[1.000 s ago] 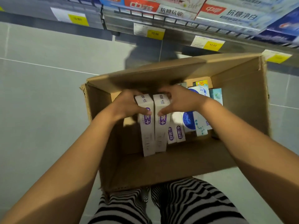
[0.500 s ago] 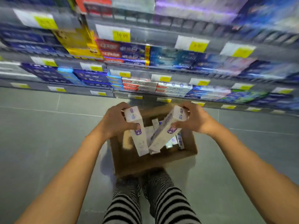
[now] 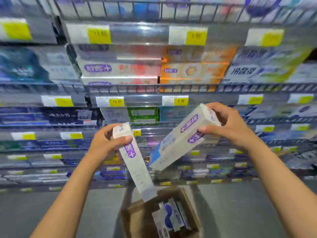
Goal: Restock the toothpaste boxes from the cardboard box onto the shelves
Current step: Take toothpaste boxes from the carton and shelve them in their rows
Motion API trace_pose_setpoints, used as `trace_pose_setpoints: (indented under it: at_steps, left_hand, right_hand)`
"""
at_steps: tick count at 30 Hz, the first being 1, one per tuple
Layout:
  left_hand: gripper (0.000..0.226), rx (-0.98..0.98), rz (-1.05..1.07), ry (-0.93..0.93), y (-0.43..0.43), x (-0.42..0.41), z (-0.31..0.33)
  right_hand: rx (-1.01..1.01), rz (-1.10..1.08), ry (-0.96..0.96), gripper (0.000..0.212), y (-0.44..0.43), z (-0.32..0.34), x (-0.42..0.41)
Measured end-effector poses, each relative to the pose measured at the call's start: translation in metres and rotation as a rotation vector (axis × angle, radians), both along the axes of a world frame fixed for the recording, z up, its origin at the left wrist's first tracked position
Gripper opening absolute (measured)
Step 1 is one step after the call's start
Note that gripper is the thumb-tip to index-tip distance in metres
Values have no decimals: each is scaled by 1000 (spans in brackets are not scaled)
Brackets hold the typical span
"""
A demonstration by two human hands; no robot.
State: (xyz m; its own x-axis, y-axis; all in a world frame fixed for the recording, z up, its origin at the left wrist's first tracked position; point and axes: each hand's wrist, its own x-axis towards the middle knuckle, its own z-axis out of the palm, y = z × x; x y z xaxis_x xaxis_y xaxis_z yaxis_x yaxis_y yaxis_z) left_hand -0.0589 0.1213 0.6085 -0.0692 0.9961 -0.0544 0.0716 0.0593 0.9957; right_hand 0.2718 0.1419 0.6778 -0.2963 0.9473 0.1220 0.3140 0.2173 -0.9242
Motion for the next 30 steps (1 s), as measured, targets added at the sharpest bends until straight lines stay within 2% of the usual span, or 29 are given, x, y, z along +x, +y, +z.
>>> trace_pose_setpoints:
  at_steps: [2,5,6,8,9,12,15,17,20,23,25,27,30]
  left_hand:
    - [66,57,-15,-57,-1,-1,36]
    - [58,145,-42,-161,-5,1,82]
    - [66,179,-56,-176,-6,3,97]
    - [86,233,-75,-188,-10,7,122]
    - [89,251,-82,-199,-12,8,132]
    - [84,303,-91,-246,-16,8,156]
    - [81,328,-94,-252,-20,7,165]
    - [65,310,-105,-236,-22,7,164]
    - [51,279,-100,-263,-27,11,154]
    - [58,249,-109,-275,-29,12,147]
    - [74,247,-132,-260,-29,11,145]
    - [88,231,-160,-252,-27,10,144]
    - [91,191,-223,-264,-26,10,146]
  right_hand:
    - [81,3,117,47,-3,44,0]
    - [178,1,276,58,-10,97,-2]
    - [201,8,318,62,-13,112,-3]
    - [254,14,364,70,-19,136,-4]
    - [284,12,373,71,-22,145,-4]
    - [370,8,384,76,-31,167,-6]
    - [427,2,354,65,-42,182,-9]
    - [443,16,311,53,-50,185,-15]
    - [464,19,232,50,-56,182,-24]
    - [452,-19,167,51,-60,178,-31]
    - [453,-41,165,50,-61,178,-35]
    - [476,-53,203,50,-62,180,-38]
    - [519,-87,322,46,-59,182,-42]
